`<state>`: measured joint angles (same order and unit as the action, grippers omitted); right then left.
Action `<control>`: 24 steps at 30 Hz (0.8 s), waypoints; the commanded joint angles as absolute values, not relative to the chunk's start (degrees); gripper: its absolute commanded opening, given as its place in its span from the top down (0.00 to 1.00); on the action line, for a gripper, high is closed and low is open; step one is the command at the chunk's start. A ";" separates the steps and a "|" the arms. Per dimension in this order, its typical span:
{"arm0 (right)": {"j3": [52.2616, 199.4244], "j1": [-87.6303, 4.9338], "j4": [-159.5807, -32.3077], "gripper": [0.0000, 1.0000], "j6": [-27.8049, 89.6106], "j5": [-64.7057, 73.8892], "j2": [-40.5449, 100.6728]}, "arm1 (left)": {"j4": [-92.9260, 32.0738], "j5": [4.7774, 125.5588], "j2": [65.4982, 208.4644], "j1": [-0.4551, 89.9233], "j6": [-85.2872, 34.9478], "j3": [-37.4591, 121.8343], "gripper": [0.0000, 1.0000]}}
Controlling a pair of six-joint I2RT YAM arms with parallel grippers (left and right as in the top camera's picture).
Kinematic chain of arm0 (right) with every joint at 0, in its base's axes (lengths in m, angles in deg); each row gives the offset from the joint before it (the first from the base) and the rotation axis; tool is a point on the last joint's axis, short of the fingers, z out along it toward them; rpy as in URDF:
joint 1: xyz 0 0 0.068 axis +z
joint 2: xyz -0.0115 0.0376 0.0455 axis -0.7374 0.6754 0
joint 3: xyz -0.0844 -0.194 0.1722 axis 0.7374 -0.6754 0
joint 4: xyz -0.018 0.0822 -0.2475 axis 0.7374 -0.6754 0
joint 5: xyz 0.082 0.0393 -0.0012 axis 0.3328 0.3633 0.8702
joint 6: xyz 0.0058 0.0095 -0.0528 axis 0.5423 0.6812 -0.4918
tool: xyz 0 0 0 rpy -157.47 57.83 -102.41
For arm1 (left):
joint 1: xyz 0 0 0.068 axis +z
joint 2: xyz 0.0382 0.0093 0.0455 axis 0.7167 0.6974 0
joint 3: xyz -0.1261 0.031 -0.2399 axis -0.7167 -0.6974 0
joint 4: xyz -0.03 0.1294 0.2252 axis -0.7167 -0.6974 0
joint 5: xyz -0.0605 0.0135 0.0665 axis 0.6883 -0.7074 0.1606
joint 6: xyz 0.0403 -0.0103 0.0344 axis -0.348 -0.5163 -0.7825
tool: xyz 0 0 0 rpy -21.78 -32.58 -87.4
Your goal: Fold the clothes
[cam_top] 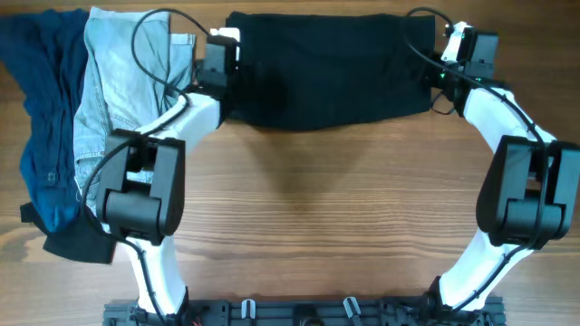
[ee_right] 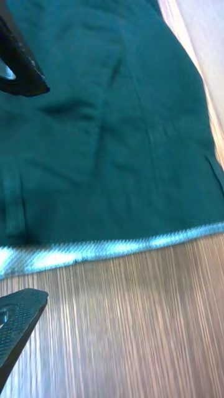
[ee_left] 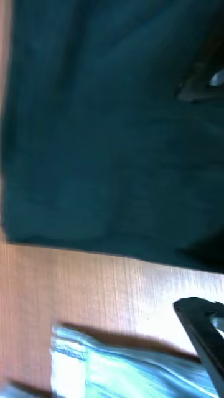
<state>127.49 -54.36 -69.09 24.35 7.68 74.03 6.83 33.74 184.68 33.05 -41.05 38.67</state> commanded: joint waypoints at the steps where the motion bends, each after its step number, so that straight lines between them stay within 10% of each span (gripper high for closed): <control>1: 127.69 -54.08 -69.53 0.00 23.17 12.91 73.53 | 12.86 43.31 182.67 35.43 -43.26 38.95 0.08; 12: 127.71 -53.14 -74.60 0.05 20.13 9.87 71.21 | 1.91 40.89 177.69 35.11 -41.44 38.93 0.27; 15: 127.76 -50.76 -75.61 0.22 17.15 6.22 71.14 | -2.07 40.49 177.93 34.71 -41.44 38.95 0.68; 17: 127.86 -47.48 -75.15 0.72 16.98 1.11 71.14 | 0.25 40.49 177.95 33.40 -41.44 38.95 0.93; 19: 127.86 -44.94 -74.40 0.91 17.24 -1.45 71.62 | 1.06 38.09 178.96 31.72 -41.44 38.93 0.96; 24: 127.86 -44.46 -72.20 0.96 20.59 -6.26 75.52 | 6.61 33.80 187.81 30.78 -41.03 38.93 0.96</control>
<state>127.49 -44.13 -74.16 18.88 -1.47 72.78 2.33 37.56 181.80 30.63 -41.38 38.80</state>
